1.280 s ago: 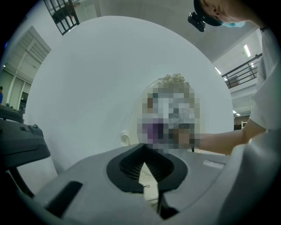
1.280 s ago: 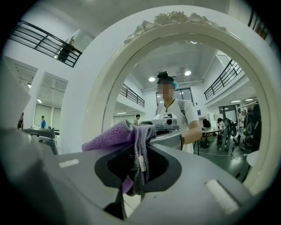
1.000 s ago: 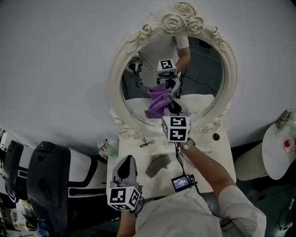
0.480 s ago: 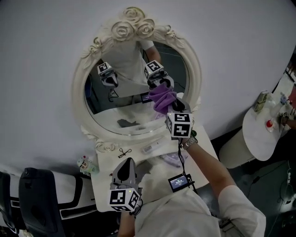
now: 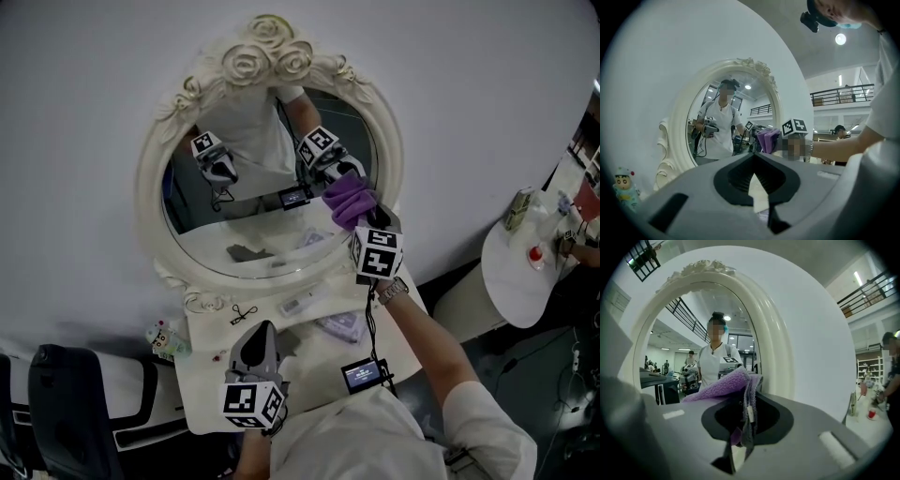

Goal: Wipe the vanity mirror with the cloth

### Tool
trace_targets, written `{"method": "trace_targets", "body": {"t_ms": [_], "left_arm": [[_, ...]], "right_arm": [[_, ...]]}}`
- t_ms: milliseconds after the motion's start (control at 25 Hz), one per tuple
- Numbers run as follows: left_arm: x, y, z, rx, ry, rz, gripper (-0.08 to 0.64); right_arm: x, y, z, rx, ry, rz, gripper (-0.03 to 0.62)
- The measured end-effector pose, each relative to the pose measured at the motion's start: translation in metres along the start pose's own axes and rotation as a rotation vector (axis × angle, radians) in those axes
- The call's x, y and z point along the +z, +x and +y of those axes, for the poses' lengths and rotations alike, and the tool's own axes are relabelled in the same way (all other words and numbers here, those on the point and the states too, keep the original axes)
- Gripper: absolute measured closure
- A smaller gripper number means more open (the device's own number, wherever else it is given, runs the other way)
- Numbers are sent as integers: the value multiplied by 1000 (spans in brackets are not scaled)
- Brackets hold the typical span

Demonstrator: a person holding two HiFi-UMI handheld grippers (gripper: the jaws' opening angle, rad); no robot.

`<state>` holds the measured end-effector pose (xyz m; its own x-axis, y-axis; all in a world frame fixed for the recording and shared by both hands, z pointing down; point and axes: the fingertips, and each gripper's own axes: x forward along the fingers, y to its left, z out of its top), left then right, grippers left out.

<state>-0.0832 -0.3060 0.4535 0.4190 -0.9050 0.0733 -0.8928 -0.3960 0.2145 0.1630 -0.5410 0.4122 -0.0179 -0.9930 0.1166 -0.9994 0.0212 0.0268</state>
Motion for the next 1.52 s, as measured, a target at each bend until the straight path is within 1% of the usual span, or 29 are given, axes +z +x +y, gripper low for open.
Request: {"method": "trace_targets", "body": {"t_ms": [80, 200, 280, 400, 560, 720, 840, 960, 1120, 1240, 1360, 1440, 1520], "left_arm": [[-1, -2, 3, 11, -4, 1, 560], [-4, -8, 10, 27, -17, 6, 560], [-3, -15, 13, 40, -13, 6, 560], [0, -31, 23, 84, 0, 2, 560], [2, -57, 45, 175, -6, -13, 560], [3, -90, 66, 285, -17, -25, 560], [4, -117, 82, 377, -30, -35, 560], [3, -139, 95, 454, -35, -42, 560], [-4, -162, 105, 536, -49, -26, 560], [-7, -168, 107, 564, -48, -16, 560], [-6, -161, 103, 552, -31, -8, 560], [-6, -151, 98, 529, -16, 0, 560], [-5, -140, 93, 498, -2, 10, 560]], "right_arm": [[-2, -9, 10, 24, 12, -23, 535], [-5, -27, 41, 82, 10, -70, 535], [-8, -36, 67, 135, 12, -86, 535], [-17, -42, 116, 238, 15, -74, 535], [-31, -48, 185, 366, -5, -43, 535], [-45, -49, 247, 472, -16, -11, 535], [-55, -51, 288, 529, -26, 9, 535], [-61, -48, 320, 559, -39, 16, 535], [-72, -44, 344, 574, -33, 39, 535], [-73, -42, 347, 578, -38, 29, 535], [-72, -40, 342, 593, -38, 29, 535], [-73, -37, 334, 594, -32, 35, 534], [-75, -35, 317, 577, -22, 44, 534]]}}
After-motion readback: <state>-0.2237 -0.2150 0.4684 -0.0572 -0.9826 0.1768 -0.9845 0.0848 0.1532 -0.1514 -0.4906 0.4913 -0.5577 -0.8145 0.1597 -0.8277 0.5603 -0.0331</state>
